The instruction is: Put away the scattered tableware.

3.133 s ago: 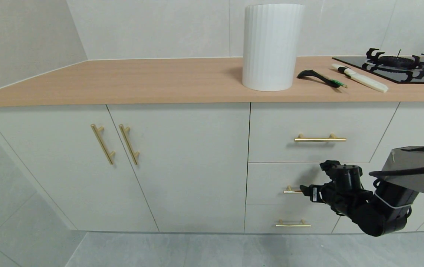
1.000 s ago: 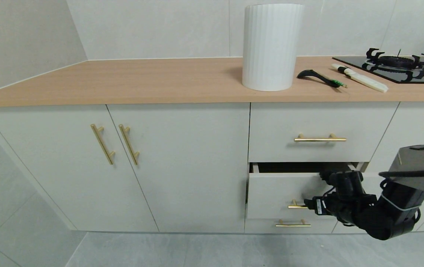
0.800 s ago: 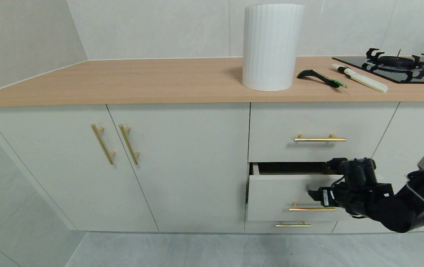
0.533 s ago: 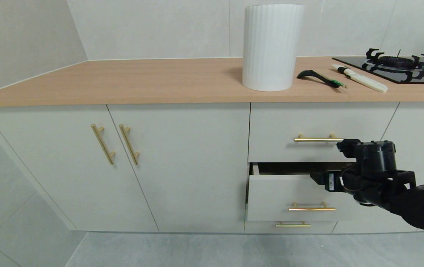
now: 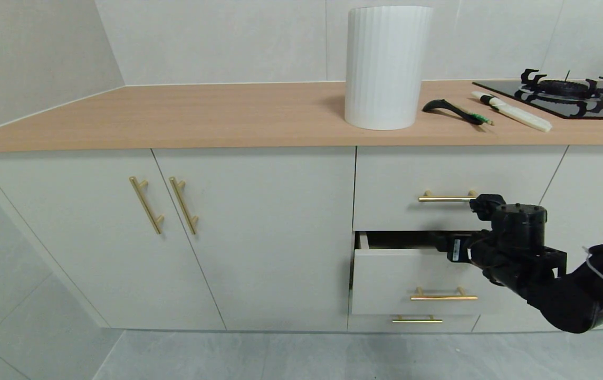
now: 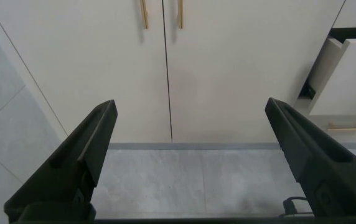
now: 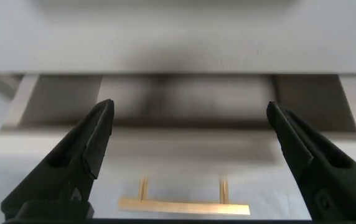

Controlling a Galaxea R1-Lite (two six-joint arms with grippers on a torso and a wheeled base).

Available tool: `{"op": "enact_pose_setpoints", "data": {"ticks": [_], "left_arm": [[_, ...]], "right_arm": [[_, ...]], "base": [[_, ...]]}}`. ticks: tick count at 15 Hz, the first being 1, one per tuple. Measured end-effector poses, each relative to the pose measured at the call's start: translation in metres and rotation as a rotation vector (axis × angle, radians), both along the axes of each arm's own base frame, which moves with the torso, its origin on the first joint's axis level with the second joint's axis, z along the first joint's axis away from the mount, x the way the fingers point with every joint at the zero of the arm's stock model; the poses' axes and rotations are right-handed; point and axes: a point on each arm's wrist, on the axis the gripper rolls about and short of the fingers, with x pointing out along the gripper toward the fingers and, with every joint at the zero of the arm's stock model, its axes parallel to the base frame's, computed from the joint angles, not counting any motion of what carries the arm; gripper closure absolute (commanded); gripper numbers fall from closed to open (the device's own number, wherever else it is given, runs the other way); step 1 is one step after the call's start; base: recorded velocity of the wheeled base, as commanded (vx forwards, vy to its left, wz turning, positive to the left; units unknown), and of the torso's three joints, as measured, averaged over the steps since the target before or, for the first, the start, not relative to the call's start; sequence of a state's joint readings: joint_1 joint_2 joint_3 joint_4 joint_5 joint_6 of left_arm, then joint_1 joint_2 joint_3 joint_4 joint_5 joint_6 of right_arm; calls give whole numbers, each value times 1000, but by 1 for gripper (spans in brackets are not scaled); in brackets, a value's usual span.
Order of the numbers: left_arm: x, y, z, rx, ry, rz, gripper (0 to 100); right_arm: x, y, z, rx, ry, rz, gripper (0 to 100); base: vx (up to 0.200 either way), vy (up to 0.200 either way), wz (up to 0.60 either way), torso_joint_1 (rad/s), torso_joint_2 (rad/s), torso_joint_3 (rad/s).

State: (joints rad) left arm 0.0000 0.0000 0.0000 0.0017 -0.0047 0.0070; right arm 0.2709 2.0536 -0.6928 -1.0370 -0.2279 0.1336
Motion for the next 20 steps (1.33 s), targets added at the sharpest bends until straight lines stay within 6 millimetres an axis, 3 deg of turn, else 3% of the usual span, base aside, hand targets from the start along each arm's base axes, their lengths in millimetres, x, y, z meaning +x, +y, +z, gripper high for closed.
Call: {"op": "enact_pose_setpoints", "data": {"ticks": [3,6,14,20], "left_arm": [[0,0,0,0,0,0,0],[0,0,0,0,0,0,0],[0,0,0,0,0,0,0],[0,0,0,0,0,0,0]], "right_arm": [[8,1,-23,-15,33,-12,0],[12,0,-32,-20,49,-18,0],[15,-3,-39,-24,76,-29,0],[-4,-7,-33,-39,181,14,0]], "base": [[0,0,0,0,0,0],[0,0,0,0,0,0],[0,0,0,0,0,0],[0,0,0,0,0,0]]}}
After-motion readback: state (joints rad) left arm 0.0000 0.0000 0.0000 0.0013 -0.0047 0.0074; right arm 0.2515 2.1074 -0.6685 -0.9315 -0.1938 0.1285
